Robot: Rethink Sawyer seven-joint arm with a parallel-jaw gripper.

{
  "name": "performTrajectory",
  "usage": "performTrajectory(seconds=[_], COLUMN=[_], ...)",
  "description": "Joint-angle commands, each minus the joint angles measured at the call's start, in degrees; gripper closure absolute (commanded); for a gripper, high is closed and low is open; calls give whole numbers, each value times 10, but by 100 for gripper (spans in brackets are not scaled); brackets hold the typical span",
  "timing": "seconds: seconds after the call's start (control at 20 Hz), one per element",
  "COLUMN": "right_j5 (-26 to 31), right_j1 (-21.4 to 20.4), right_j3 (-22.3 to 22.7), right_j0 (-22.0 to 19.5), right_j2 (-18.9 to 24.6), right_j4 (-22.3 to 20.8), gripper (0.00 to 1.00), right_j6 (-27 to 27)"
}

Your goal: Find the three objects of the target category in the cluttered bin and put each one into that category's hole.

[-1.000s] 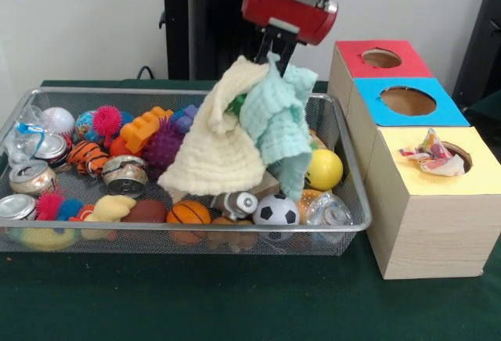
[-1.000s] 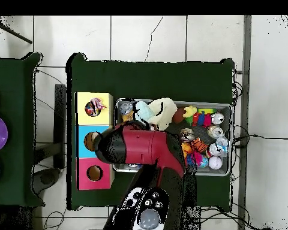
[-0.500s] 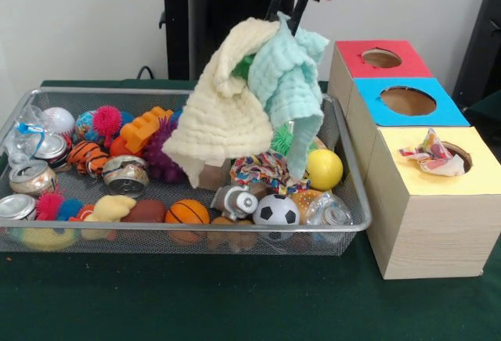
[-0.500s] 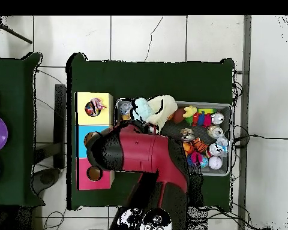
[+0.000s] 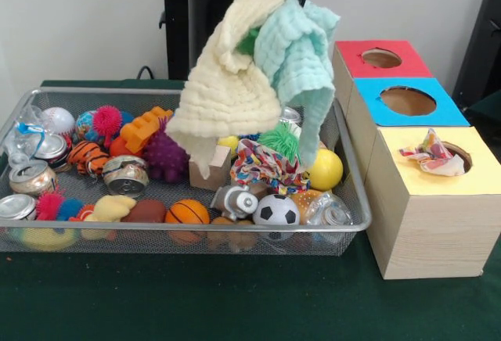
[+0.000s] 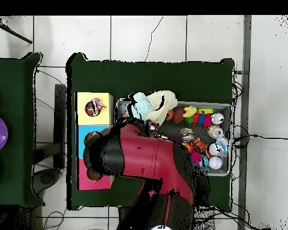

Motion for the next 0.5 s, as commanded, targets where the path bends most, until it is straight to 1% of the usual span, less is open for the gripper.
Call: performTrajectory(seconds=[0.05, 0.15, 0.25, 0.35, 0.45, 0.5], right_j5=[70, 61, 67, 82, 78, 71], right_j1=[-21, -21, -19, -14, -10, -8], right_j3=[74, 75, 64, 44, 36, 38], right_j0=[-20, -24, -22, -14, -17, -25], right_j2=[50, 53, 43, 21, 13, 15], right_j4=[26, 23, 8, -15, -29, -32], gripper=[100, 100, 100, 100, 100, 100], right_j6=[53, 47, 39, 34, 23, 16])
